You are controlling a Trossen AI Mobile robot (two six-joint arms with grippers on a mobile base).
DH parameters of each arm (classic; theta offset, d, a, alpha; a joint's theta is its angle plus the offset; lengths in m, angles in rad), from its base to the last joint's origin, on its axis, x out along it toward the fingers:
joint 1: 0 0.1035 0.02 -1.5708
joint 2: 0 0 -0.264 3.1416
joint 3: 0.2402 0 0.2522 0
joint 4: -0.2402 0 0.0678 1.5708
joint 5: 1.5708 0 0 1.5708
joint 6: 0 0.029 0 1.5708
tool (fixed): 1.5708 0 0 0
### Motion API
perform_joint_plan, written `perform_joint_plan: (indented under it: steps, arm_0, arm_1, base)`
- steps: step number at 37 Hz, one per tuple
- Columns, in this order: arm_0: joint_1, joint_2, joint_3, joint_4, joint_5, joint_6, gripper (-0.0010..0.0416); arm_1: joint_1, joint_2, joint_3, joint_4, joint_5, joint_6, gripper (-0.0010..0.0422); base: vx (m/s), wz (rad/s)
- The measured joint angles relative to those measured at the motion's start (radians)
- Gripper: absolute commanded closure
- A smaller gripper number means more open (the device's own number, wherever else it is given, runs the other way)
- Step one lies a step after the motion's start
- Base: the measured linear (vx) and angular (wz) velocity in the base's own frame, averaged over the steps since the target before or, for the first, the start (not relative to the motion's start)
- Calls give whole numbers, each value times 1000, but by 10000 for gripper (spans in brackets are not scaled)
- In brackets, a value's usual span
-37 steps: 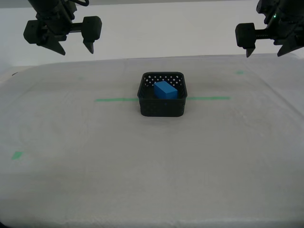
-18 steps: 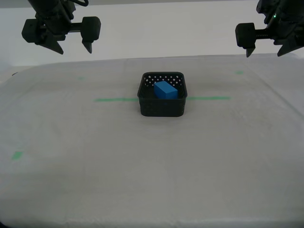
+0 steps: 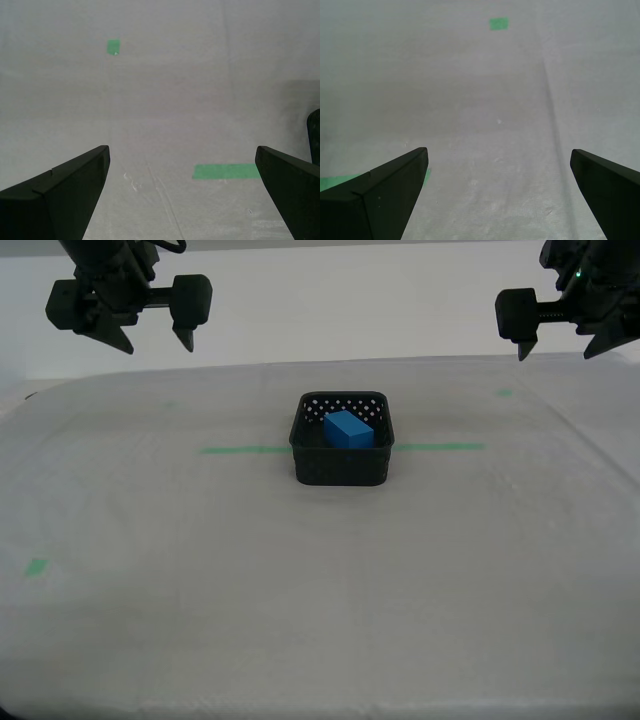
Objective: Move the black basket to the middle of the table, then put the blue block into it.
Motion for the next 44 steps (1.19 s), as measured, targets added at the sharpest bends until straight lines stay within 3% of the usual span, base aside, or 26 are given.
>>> perform_joint_plan:
  steps: [44]
  arm_0:
    - [1, 0, 0, 0, 0, 0, 7]
  arm_1:
    - [0, 0, 0, 1, 0, 0, 12]
  base:
    - [0, 0]
